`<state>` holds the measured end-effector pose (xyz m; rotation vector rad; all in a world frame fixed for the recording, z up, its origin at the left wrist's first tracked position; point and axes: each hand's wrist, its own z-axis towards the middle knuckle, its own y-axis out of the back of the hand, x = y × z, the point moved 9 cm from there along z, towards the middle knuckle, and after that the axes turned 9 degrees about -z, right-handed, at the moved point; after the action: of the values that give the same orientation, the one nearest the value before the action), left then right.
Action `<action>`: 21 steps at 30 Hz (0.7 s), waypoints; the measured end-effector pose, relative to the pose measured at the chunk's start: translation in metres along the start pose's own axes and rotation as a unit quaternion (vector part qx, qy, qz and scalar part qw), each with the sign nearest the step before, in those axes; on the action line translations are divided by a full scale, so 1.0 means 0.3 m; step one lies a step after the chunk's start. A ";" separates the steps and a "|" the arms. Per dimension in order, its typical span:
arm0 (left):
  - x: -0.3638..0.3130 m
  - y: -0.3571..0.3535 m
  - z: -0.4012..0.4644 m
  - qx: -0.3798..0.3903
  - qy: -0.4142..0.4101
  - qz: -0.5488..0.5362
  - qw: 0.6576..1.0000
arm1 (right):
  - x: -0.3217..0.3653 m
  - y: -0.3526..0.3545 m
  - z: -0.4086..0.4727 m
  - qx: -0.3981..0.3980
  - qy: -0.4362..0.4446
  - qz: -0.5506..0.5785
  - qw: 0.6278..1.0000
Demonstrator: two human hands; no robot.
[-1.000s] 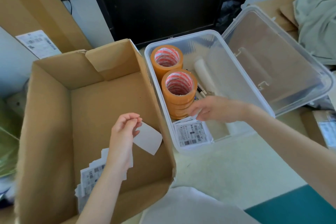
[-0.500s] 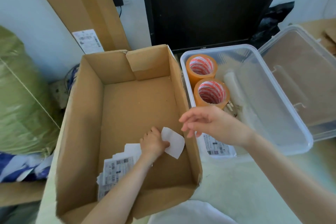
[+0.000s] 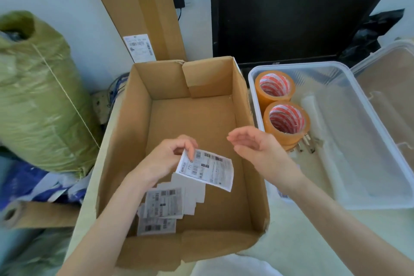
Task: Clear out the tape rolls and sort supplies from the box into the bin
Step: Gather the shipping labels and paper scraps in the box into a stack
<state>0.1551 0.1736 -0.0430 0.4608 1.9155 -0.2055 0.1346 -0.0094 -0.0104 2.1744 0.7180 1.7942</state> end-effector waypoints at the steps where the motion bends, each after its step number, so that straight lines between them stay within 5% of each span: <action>1: -0.023 0.008 -0.017 0.019 -0.007 0.025 0.999 | 0.002 -0.034 0.007 0.029 -0.010 0.002 1.000; 6: -0.076 0.046 -0.030 0.050 -0.049 0.100 0.993 | -0.008 -0.194 0.037 0.173 -0.076 0.019 0.982; 11: -0.010 0.107 0.016 -0.035 -0.052 0.141 0.988 | -0.030 -0.213 0.101 0.155 -0.086 0.028 0.984; 14: 0.175 0.134 0.078 -0.049 0.061 0.205 0.976 | -0.080 -0.241 0.177 0.111 -0.122 0.013 0.986; 16: 0.291 0.133 0.102 -0.008 0.122 0.346 0.930 | -0.113 -0.278 0.230 0.084 -0.142 -0.014 0.986; 18: 0.375 0.119 0.085 0.046 0.174 0.498 0.848 | -0.138 -0.309 0.265 0.061 -0.157 -0.041 0.985; 21: 0.453 0.078 0.042 0.097 0.198 0.609 0.762 | -0.183 -0.343 0.285 0.037 -0.180 -0.040 0.982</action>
<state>0.1316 0.2202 -0.1713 1.8961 1.5940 0.6076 0.1875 0.0614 -0.1250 2.3889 0.7805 1.3018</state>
